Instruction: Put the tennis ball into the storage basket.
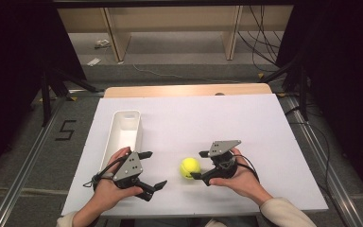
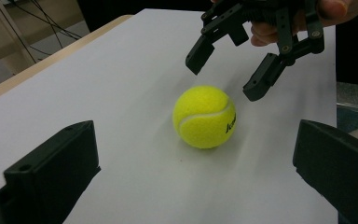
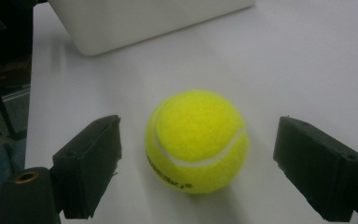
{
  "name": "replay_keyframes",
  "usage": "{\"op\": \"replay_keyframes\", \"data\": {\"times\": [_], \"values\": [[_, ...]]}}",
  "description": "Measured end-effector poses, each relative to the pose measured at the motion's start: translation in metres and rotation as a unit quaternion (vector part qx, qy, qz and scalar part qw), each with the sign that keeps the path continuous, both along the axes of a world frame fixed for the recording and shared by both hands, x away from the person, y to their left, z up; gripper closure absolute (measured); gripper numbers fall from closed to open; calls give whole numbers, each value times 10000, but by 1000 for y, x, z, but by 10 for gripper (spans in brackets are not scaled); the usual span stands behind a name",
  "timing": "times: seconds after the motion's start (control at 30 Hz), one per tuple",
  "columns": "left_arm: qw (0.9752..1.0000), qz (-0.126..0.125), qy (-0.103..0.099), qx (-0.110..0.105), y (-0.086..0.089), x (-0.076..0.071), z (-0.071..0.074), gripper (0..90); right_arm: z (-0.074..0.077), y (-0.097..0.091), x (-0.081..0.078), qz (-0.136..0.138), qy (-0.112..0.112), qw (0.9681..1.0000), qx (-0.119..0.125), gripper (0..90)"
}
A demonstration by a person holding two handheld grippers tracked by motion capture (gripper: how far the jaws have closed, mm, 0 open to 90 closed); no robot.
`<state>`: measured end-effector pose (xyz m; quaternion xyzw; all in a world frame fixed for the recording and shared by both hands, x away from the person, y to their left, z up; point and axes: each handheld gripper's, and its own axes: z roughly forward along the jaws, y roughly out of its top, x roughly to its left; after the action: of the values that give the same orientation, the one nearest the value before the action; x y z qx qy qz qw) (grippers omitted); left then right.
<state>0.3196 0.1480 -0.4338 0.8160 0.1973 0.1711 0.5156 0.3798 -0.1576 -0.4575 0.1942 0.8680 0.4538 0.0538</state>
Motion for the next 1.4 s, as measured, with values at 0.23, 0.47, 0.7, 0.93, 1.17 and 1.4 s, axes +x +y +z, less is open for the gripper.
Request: {"op": "replay_keyframes", "data": {"times": [0.23,0.47,0.7,0.93,1.17,1.4], "values": [[10000,-10,3,-11,0,0,0,0,-7,11,4,93,67,9998,-178,157],[10000,-14,4,-15,0,0,0,0,-13,20,7,158,104,9993,-315,157],[10000,-23,4,-13,0,0,0,0,-18,24,10,175,116,9991,-382,157],[10000,-36,5,-12,0,0,0,0,-22,28,14,149,153,9987,-456,161],[10000,-40,11,-22,0,0,0,0,-26,31,15,149,217,9981,-561,187],[10000,-48,10,-13,0,-1,0,0,-29,35,17,148,248,9972,-683,206]]}}
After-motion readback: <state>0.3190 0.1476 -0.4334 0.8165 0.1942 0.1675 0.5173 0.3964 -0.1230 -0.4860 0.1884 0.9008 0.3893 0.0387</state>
